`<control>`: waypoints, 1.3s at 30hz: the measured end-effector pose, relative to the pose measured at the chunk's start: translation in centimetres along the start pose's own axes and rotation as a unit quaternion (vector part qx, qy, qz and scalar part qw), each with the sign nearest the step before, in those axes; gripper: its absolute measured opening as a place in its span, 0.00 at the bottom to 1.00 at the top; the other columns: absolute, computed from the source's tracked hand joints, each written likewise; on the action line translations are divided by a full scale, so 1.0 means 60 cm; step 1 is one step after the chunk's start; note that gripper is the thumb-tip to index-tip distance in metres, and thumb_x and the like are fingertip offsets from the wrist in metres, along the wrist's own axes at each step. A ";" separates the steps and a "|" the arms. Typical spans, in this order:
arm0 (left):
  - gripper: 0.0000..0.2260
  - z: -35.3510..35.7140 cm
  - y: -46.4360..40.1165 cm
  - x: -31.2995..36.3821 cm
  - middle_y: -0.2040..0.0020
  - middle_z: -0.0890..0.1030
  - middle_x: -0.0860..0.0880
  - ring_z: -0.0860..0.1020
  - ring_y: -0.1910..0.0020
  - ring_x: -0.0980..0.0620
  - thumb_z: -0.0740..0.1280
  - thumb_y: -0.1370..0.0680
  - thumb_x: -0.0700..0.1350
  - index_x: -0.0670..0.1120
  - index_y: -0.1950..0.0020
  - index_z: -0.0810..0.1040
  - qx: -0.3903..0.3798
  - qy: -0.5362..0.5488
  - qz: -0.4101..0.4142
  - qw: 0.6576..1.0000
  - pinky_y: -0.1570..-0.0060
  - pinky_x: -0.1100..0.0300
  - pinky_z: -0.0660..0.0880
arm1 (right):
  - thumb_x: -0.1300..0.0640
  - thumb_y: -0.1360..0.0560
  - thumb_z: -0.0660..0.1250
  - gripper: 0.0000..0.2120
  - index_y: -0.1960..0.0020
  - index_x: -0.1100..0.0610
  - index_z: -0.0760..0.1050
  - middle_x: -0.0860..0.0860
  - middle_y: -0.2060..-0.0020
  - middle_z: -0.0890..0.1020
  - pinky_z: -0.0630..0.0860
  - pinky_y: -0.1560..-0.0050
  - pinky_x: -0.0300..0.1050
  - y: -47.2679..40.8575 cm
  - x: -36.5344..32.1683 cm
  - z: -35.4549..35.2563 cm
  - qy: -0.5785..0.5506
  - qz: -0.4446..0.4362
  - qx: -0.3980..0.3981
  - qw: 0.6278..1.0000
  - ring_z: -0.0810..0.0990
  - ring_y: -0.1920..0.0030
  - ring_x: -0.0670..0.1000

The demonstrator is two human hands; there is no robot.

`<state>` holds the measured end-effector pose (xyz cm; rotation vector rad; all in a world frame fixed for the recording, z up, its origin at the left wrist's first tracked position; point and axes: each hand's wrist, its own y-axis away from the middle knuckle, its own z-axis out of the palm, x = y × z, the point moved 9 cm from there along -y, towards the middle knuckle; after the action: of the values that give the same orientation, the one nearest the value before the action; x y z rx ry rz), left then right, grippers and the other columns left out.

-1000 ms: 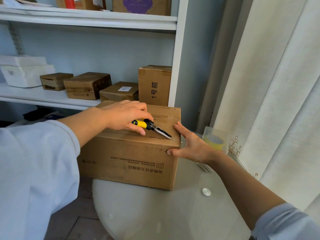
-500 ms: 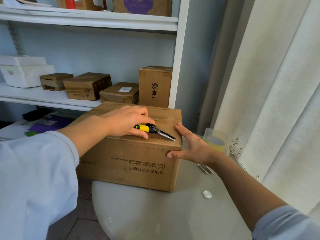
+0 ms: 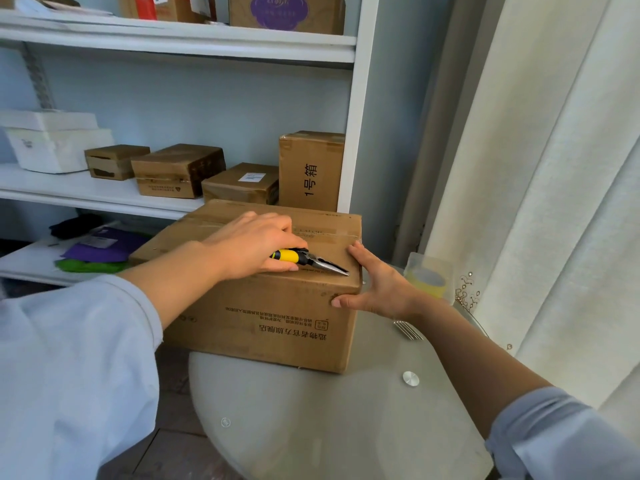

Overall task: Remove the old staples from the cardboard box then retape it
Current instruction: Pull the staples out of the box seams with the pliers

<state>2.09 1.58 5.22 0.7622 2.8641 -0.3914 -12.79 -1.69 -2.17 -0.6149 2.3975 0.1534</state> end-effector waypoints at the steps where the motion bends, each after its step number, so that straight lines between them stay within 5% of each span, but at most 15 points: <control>1: 0.20 0.006 0.006 0.000 0.48 0.69 0.55 0.67 0.48 0.57 0.60 0.22 0.58 0.60 0.30 0.66 0.000 0.013 -0.012 1.000 0.46 0.60 0.64 | 0.44 0.30 0.73 0.51 0.21 0.51 0.43 0.46 0.22 0.47 0.52 0.25 0.48 0.000 0.000 0.000 0.001 0.000 0.001 1.000 0.51 0.23 0.51; 11: 0.17 0.027 0.036 0.007 0.50 0.70 0.53 0.68 0.51 0.55 0.62 0.23 0.57 0.58 0.34 0.72 0.007 0.107 -0.103 0.989 0.48 0.57 0.66 | 0.44 0.32 0.74 0.52 0.22 0.49 0.42 0.46 0.23 0.50 0.55 0.24 0.53 -0.006 0.006 0.007 -0.022 0.011 -0.004 1.000 0.54 0.24 0.52; 23: 0.19 0.021 0.067 0.030 0.49 0.71 0.54 0.70 0.47 0.54 0.62 0.23 0.58 0.59 0.32 0.70 0.091 0.078 -0.169 0.978 0.45 0.56 0.69 | 0.46 0.32 0.75 0.52 0.22 0.49 0.43 0.46 0.23 0.51 0.57 0.25 0.52 -0.014 0.014 0.006 -0.034 0.012 -0.002 0.999 0.56 0.24 0.52; 29: 0.24 0.018 0.048 0.008 0.44 0.71 0.54 0.69 0.42 0.53 0.63 0.24 0.59 0.58 0.29 0.67 0.061 0.077 -0.125 0.987 0.39 0.56 0.67 | 0.45 0.32 0.75 0.52 0.22 0.48 0.42 0.45 0.23 0.51 0.57 0.25 0.51 -0.016 0.018 0.007 -0.039 0.015 0.000 0.999 0.56 0.24 0.52; 39: 0.25 0.009 -0.026 -0.019 0.46 0.70 0.55 0.68 0.48 0.58 0.63 0.25 0.60 0.60 0.29 0.66 -0.055 0.036 0.008 0.998 0.52 0.62 0.65 | 0.45 0.32 0.75 0.52 0.21 0.49 0.44 0.46 0.22 0.50 0.56 0.24 0.52 -0.015 0.020 0.004 -0.037 0.003 0.003 0.999 0.54 0.24 0.51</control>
<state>2.32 -0.40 5.29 0.7935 2.9165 -0.2061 -13.05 -2.93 -3.08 -0.5888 2.3273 0.1700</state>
